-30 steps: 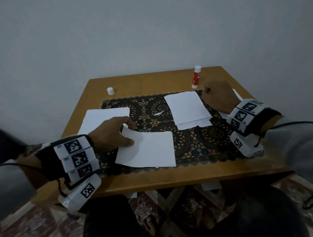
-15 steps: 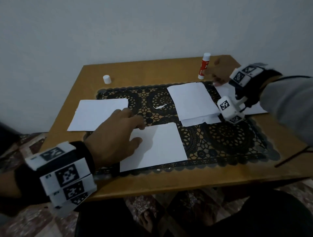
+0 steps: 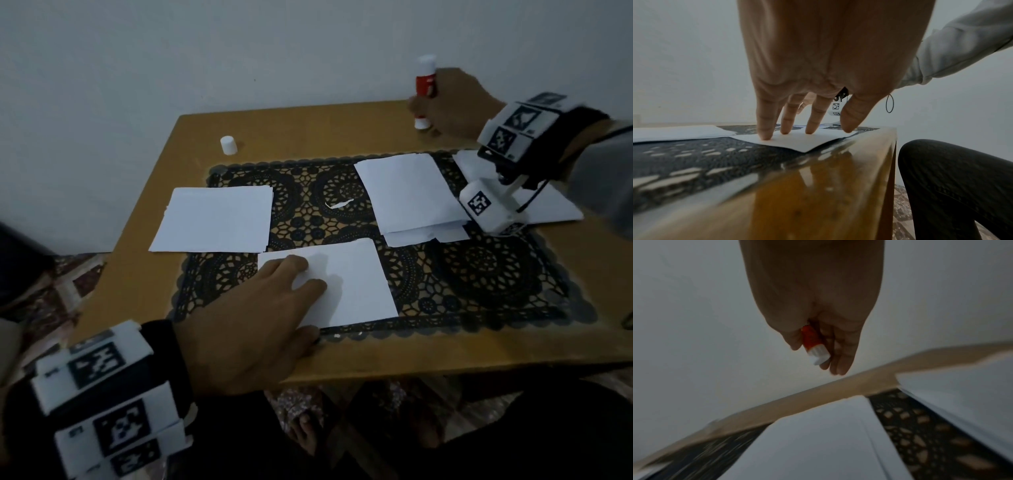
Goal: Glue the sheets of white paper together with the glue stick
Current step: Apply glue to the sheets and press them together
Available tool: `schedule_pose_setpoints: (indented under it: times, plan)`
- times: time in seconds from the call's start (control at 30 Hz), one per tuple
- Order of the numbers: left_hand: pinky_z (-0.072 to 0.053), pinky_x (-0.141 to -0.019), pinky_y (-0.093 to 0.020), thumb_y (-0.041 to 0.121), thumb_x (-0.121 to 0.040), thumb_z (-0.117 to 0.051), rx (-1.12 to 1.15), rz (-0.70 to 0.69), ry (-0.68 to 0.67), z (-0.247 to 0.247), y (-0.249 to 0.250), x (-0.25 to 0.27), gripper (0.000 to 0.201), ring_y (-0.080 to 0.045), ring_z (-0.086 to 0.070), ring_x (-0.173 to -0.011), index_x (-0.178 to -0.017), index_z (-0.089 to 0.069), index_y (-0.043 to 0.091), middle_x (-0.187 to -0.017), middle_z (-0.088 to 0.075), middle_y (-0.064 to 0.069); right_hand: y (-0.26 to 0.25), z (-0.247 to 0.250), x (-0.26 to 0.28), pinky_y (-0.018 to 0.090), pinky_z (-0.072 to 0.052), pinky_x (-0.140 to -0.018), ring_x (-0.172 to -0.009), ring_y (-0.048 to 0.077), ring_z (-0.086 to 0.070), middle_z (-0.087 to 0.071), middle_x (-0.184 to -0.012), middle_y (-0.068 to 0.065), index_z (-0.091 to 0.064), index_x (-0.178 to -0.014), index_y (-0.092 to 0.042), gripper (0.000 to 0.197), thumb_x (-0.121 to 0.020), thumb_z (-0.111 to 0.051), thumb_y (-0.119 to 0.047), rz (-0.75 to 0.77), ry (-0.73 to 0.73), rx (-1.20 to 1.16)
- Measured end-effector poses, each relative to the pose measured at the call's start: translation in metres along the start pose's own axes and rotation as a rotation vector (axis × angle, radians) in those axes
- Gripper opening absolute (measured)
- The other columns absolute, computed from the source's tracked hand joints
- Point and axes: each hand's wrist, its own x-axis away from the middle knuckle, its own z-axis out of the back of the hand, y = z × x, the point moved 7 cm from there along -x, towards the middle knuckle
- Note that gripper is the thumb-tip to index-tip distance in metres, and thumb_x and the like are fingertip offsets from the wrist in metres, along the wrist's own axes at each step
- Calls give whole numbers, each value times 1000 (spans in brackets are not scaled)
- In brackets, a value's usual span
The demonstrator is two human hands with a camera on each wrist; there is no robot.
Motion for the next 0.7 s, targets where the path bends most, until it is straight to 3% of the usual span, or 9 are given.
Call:
schedule_pose_setpoints:
  times: [0.03,0.13,0.17,0.23,0.3,0.43,0.7]
  plan:
    - [-32,-109,-32,57,-86,-22,-7,2,0,-1,1,4,67,-24,-27,-136,-143,-31,23,-150,-21,-6,-15,-4,12,32,-49,-59,-60,19,-58,-59,-74,7,-51,-81,-14,19,-93,-56,-27,63,-83,-4]
    - [-46,-100,-45,53,-89,-28,-106,-13,-14,-7,10,13,64,-36,-43,-130,-137,-45,15,-141,-43,-19,-53,-11,53,28,-46,-53,-49,19,-55,-58,-64,4,-59,-83,-16,28,-94,-58,-41,237,-278,183]
    - [-43,-103,-48,54,-90,-25,-99,-19,-9,-10,12,16,65,-40,-39,-133,-141,-40,16,-144,-40,-21,-66,-13,66,25,-44,-49,-46,16,-55,-59,-62,0,-64,-83,-19,27,-91,-61,-45,304,-299,248]
    - [-23,-116,-49,62,-86,-9,-72,-12,-33,-20,15,19,75,-38,-8,-145,-150,-12,24,-157,-10,-18,-88,-18,91,19,-41,-43,-42,5,-51,-60,-61,-10,-67,-85,-21,26,-83,-70,-46,389,-326,213]
    - [-13,-118,-48,66,-80,0,-86,-7,-90,-29,15,19,80,-34,8,-146,-149,4,26,-158,6,-14,-105,-29,110,18,-37,-48,-47,1,-50,-60,-67,-11,-67,-84,-17,28,-79,-74,-44,465,-322,159]
    - [-19,-116,-48,64,-89,-14,-86,-41,-63,-28,14,15,72,-36,-4,-145,-148,-4,24,-156,-6,-18,-127,-70,138,22,-33,-59,-68,4,-49,-58,-80,-9,-68,-86,-14,26,-80,-73,-39,567,-343,128]
    - [-29,-111,-49,60,-87,-18,-60,-79,-79,-20,17,17,70,-35,-17,-139,-146,-11,22,-152,-15,-17,-146,-134,160,18,-39,-59,-79,13,-56,-63,-89,-3,-56,-90,-17,21,-82,-72,-27,590,-484,105]
